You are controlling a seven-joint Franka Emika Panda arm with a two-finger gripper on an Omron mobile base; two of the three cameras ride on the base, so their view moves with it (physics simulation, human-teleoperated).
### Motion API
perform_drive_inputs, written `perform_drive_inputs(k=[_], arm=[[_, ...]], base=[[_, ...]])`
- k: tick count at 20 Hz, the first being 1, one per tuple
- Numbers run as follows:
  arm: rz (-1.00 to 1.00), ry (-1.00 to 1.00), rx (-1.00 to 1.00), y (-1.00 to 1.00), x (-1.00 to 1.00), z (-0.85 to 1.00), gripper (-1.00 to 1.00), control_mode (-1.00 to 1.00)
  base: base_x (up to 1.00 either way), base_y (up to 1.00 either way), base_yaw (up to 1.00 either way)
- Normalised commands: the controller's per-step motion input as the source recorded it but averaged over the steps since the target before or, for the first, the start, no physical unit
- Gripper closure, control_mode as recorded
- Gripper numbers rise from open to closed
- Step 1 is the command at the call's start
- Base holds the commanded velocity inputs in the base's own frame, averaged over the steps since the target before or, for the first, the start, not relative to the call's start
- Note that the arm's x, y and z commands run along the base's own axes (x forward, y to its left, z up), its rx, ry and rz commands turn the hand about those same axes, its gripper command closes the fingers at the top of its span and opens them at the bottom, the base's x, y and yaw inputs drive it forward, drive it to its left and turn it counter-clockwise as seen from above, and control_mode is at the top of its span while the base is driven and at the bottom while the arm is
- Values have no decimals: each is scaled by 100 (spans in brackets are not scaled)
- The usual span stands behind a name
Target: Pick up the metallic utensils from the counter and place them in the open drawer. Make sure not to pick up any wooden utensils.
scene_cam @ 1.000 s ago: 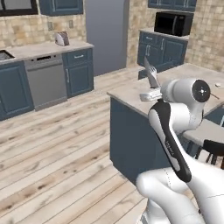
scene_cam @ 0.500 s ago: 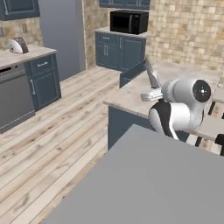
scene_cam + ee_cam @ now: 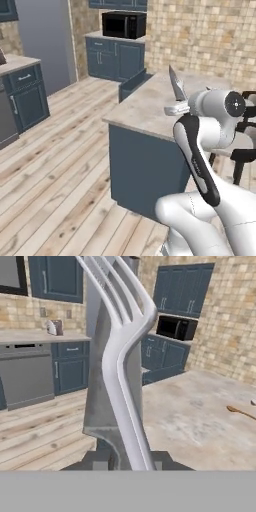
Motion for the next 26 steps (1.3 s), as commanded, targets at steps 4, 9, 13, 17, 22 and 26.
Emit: perform_drive_inputs(k=[4, 9, 13, 17, 22, 26], arm=[[0, 0, 0, 0, 0, 0, 100, 100], [0, 0, 0, 0, 0, 0, 100, 100], [0, 0, 0, 0, 0, 0, 100, 100], [0, 0, 0, 0, 0, 0, 100, 100], [0, 0, 0, 0, 0, 0, 100, 100], [0, 0, 0, 0, 0, 0, 100, 100]], base=[[95, 6, -7], [74, -90, 14], [19, 75, -5], [23, 100, -19], [74, 100, -27], [73, 100, -27]])
